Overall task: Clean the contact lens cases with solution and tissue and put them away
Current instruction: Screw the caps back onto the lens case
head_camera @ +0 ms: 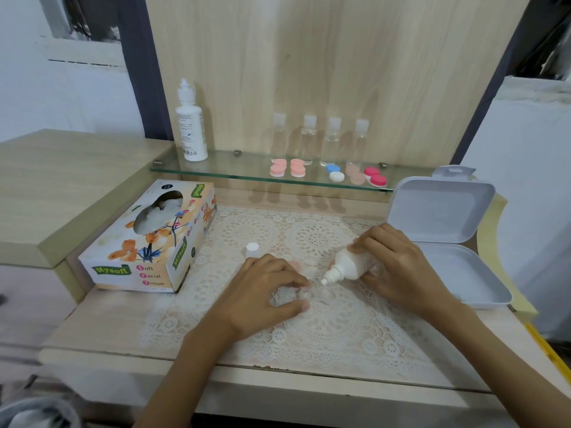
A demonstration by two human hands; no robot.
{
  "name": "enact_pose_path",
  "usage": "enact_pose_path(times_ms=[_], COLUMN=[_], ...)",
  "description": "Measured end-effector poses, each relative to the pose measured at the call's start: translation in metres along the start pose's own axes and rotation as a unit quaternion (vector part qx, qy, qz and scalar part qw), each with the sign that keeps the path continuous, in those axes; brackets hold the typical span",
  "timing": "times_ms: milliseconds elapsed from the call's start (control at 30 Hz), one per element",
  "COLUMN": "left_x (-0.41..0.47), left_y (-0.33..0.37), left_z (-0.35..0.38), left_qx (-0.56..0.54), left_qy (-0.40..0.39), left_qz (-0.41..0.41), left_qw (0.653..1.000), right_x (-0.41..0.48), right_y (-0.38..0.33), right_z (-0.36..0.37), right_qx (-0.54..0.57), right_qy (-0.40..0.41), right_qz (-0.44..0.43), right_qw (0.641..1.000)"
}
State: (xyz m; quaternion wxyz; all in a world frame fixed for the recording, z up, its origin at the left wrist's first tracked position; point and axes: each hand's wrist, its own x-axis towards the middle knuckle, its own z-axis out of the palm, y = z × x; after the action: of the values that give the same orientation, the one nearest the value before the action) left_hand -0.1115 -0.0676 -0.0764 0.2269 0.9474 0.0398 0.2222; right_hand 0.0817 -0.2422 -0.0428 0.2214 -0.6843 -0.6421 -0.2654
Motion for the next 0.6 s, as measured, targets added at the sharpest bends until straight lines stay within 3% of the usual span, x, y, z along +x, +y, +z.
enact_pose_path(times_ms=[600], left_x=[0.0001], left_y=[0.0002], left_z=[0.0003], left_qx=[-0.019], left_qy=[-0.010], left_qz=[-0.013], left_qw=[1.000], right_x=[0.0078], right_y=[-0.0063], right_z=[0.0105], right_qx=[-0.060], right_qy=[0.060], right_qz=[-0.075], right_qw=[0.994])
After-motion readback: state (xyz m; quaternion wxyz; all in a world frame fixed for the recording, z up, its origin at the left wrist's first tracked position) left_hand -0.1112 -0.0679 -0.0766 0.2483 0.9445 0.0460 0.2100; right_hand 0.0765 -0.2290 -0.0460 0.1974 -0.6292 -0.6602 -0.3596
